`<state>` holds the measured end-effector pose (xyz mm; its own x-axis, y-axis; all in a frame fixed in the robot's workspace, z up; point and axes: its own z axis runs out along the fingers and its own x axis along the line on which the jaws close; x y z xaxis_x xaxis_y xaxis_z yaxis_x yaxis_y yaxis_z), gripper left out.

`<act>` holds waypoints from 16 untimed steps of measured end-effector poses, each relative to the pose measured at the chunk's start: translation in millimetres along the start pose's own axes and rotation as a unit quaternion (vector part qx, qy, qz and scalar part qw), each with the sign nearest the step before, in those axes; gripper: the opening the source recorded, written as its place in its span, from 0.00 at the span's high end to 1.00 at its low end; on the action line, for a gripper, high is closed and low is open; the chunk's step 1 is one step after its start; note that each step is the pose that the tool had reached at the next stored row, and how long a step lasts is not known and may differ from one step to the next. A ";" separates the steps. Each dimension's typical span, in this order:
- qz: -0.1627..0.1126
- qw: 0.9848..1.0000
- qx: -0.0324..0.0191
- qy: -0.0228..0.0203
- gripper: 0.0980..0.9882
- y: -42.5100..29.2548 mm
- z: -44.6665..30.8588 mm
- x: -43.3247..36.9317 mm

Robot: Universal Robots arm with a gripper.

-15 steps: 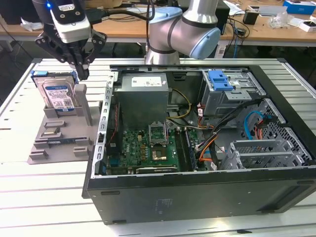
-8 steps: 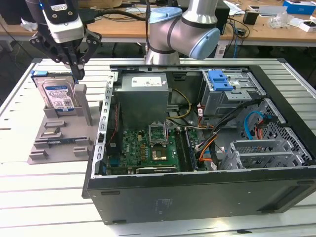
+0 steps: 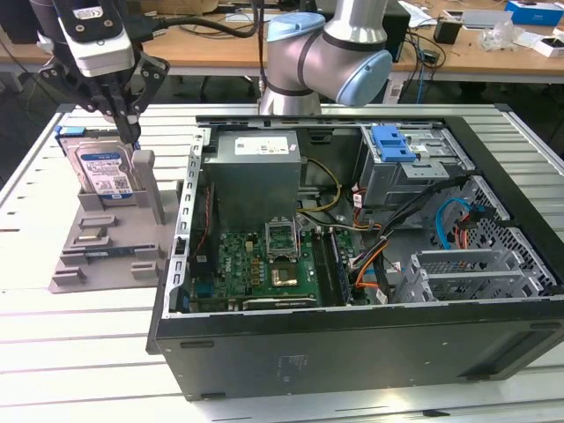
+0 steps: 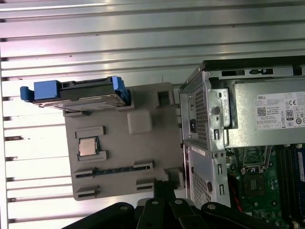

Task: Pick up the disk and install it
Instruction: 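Reach for the disk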

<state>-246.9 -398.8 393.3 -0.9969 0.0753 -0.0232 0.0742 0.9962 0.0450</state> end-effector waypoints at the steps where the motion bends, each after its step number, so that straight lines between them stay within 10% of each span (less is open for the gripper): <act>1: 0.000 1.000 0.000 0.000 0.99 -0.1 0.0 0.7; 16: 0.000 1.000 0.000 0.000 0.99 -1.1 -0.3 15.0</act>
<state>-261.9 -398.9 393.2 -0.9969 0.0753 -0.0233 0.0742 0.9962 0.0451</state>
